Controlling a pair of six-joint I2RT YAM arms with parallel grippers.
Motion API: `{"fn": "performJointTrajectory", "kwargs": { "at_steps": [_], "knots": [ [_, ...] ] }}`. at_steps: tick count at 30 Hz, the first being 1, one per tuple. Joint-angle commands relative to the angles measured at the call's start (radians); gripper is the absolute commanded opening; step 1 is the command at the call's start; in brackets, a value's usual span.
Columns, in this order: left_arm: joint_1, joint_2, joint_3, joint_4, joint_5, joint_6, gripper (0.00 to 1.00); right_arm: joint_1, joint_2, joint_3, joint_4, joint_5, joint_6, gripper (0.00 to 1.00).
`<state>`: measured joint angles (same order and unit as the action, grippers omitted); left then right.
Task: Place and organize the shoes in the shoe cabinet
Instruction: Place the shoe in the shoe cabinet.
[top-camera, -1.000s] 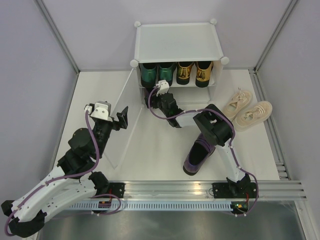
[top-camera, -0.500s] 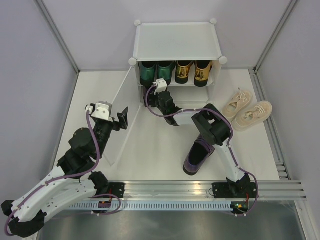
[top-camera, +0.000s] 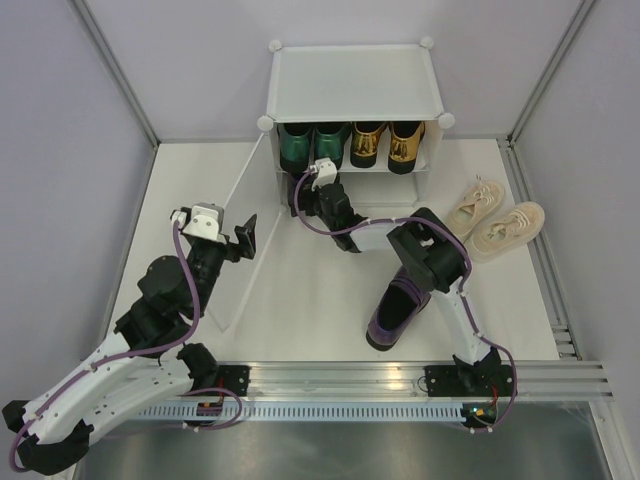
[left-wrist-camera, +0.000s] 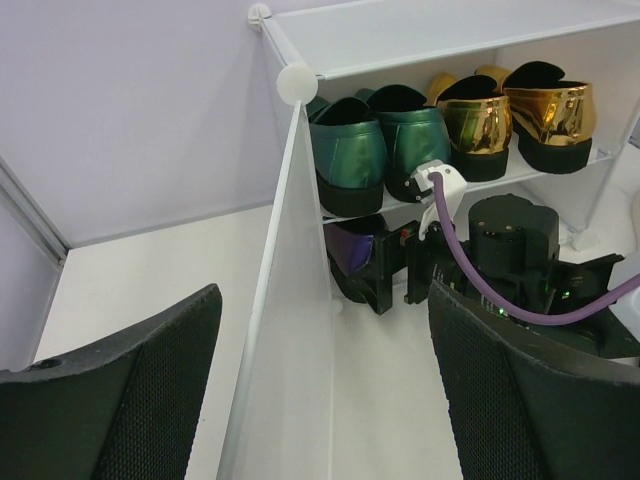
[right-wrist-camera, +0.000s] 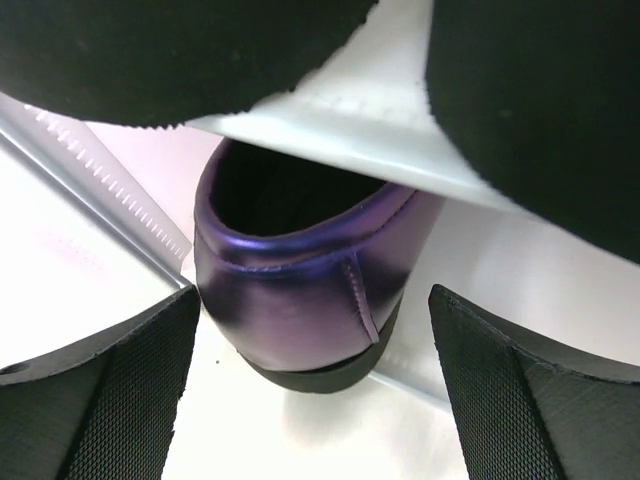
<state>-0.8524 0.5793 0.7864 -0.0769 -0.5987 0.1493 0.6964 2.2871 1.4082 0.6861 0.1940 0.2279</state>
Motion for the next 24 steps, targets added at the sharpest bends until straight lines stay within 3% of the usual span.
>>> {"fn": "performJointTrajectory", "kwargs": {
  "at_steps": [1,10,18,20,24],
  "knots": [
    [0.001,-0.004,0.034,-0.006,0.008,-0.027,0.86,-0.005,-0.086,-0.018,0.027,-0.019,-0.002,0.98],
    [0.001,-0.007,0.034,-0.004,0.005,-0.022,0.86,-0.003,-0.179,-0.116,0.023,-0.068,-0.001,0.98],
    [0.001,-0.006,0.034,-0.004,0.005,-0.022,0.86,0.003,-0.313,-0.348,0.095,-0.105,0.037,0.98],
    [0.001,-0.006,0.034,-0.006,0.008,-0.024,0.86,0.003,-0.325,-0.386,0.108,-0.123,0.037,0.93],
    [0.001,-0.007,0.036,-0.006,0.011,-0.027,0.86,0.003,-0.281,-0.361,0.075,-0.154,0.041,0.72]
  ]
}}
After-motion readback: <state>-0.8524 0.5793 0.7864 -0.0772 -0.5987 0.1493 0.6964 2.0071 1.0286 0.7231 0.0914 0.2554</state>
